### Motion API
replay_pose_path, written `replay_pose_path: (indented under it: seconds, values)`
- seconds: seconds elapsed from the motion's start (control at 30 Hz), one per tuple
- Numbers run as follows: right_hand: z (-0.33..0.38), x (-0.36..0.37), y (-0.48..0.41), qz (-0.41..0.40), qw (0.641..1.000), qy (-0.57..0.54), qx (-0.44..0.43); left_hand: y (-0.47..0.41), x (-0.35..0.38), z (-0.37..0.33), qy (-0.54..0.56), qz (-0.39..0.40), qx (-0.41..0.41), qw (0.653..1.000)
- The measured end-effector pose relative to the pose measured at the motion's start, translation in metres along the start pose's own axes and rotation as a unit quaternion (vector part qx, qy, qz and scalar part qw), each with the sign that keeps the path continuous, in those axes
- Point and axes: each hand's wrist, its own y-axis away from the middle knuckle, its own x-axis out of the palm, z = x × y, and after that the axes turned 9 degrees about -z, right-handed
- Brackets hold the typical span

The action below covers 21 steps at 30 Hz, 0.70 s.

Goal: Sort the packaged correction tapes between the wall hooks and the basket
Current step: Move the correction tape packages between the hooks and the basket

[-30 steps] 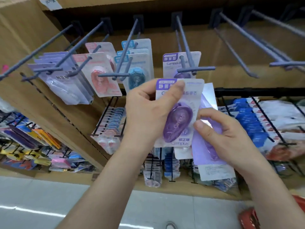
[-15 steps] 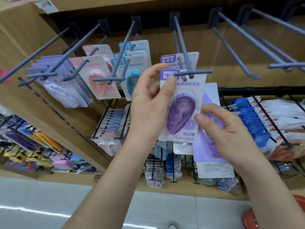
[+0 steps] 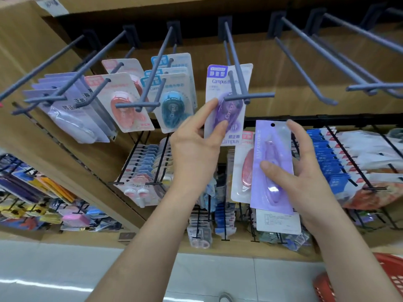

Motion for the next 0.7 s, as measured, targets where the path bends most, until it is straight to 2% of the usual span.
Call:
replay_pose_path:
  seconds: [0.1, 0.3, 0.37, 0.43, 0.5, 0.57, 0.7]
  values:
    - [-0.007, 0.000, 0.003, -0.023, 0.998, -0.051, 0.031, -0.002, 0.005, 0.008, -0.035, 0.012, 0.003, 0.999]
    - [-0.020, -0.005, 0.001, -0.056, 0.997, -0.050, 0.024, 0.034, -0.017, 0.010, -0.131, 0.056, 0.029, 0.989]
    - [-0.021, -0.004, 0.003, -0.064, 0.996, -0.056, 0.019, 0.050, -0.016, 0.007, -0.103, 0.133, -0.037, 0.985]
    - [-0.023, -0.004, 0.006, -0.063, 0.995, -0.071, 0.018, 0.059, -0.008, 0.005, -0.020, 0.214, -0.146, 0.966]
    - [-0.023, -0.002, 0.010, -0.061, 0.995, -0.083, 0.018, 0.062, 0.000, 0.004, 0.051, 0.248, -0.211, 0.944]
    - [-0.026, -0.003, 0.012, -0.068, 0.995, -0.066, 0.016, 0.062, 0.004, 0.003, 0.084, 0.259, -0.234, 0.933]
    - [-0.039, -0.011, 0.013, -0.121, 0.990, -0.060, 0.039, 0.066, 0.003, 0.008, 0.058, 0.275, -0.219, 0.934]
